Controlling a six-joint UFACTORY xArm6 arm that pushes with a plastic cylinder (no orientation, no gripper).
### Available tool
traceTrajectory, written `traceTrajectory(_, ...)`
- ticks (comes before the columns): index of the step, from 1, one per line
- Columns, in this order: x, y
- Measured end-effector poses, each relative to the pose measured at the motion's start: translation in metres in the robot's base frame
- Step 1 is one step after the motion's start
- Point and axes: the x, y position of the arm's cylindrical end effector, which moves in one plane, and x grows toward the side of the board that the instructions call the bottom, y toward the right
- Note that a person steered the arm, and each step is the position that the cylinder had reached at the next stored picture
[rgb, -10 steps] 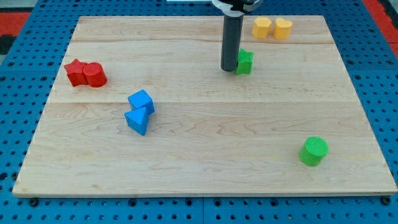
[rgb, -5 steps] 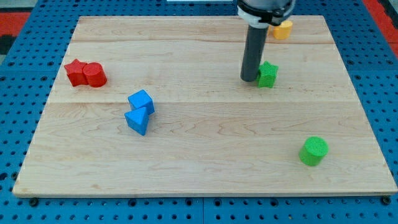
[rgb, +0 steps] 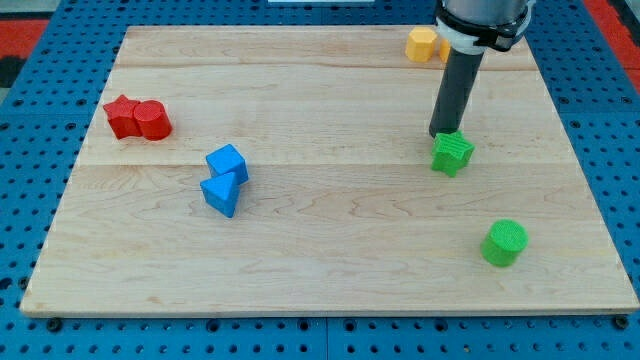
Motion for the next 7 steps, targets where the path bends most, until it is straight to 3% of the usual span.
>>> traceTrajectory(2, -0.031, 0.000)
traceTrajectory(3, 0.011, -0.004)
traceTrajectory(4, 0.080, 0.000)
traceTrajectory(5, 0.111, 0.003)
traceTrajectory(6, 0.073, -0.010)
traceTrajectory(7, 0.044, -0.070)
